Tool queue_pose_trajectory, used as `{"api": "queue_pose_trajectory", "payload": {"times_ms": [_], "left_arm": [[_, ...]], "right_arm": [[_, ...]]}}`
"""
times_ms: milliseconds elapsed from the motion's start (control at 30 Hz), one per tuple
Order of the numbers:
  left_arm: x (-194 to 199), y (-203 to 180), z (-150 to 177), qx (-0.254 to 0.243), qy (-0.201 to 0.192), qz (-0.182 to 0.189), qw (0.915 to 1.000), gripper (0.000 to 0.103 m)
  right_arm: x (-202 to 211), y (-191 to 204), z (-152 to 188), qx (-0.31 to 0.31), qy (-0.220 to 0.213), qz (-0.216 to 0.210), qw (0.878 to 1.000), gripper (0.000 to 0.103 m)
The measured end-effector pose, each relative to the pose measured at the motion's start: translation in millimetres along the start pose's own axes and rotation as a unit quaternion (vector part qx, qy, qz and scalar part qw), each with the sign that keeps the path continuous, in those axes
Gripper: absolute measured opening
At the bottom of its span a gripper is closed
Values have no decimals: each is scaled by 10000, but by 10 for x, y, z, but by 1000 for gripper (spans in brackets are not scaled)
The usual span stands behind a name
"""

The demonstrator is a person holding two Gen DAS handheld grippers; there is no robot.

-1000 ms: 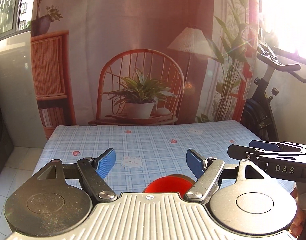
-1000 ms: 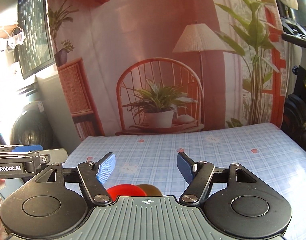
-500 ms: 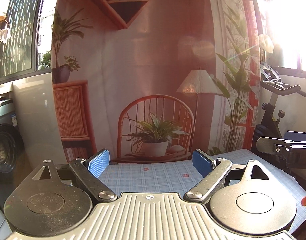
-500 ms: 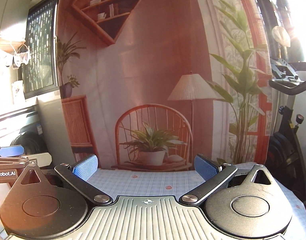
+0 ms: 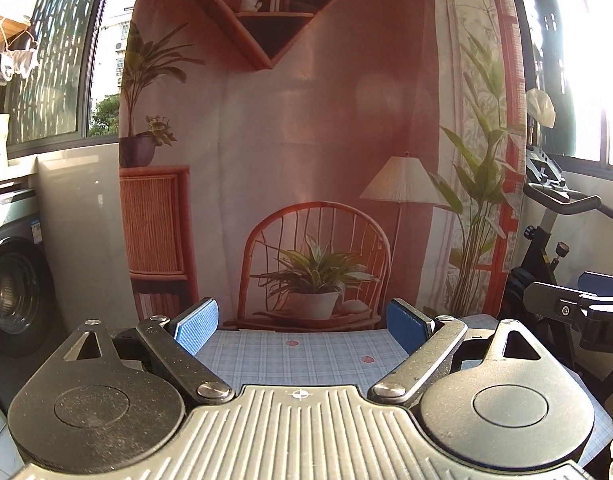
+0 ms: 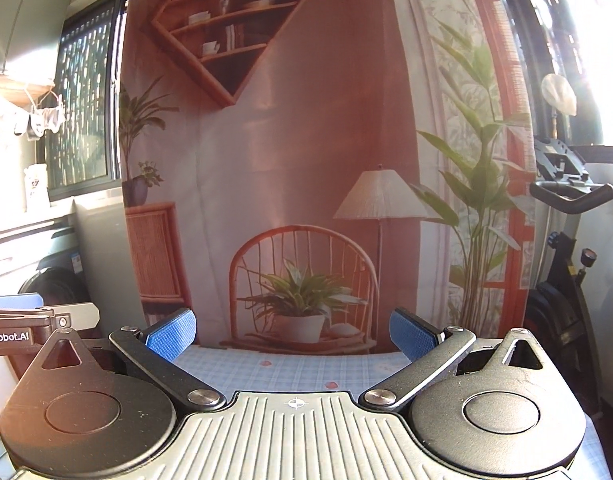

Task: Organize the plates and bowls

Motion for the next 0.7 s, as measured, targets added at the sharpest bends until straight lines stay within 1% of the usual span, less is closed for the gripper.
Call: {"api": "queue_pose_trajectory", "payload": {"times_ms": [700], "left_arm": [[-45,15,17,-49,116,26,9999,93]], "right_arm": [[-72,-140,47,-218,143,269,9993,103]]}}
Point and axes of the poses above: each gripper's, at about its wrist camera, not at the fingertips, and x roughly against the way its jaws point, y to its left, z to its underside, the point moved 8 cm from there along -x, roughly the way its jaws point, and after that the axes turned 14 degrees about y, right-handed, at the moved point
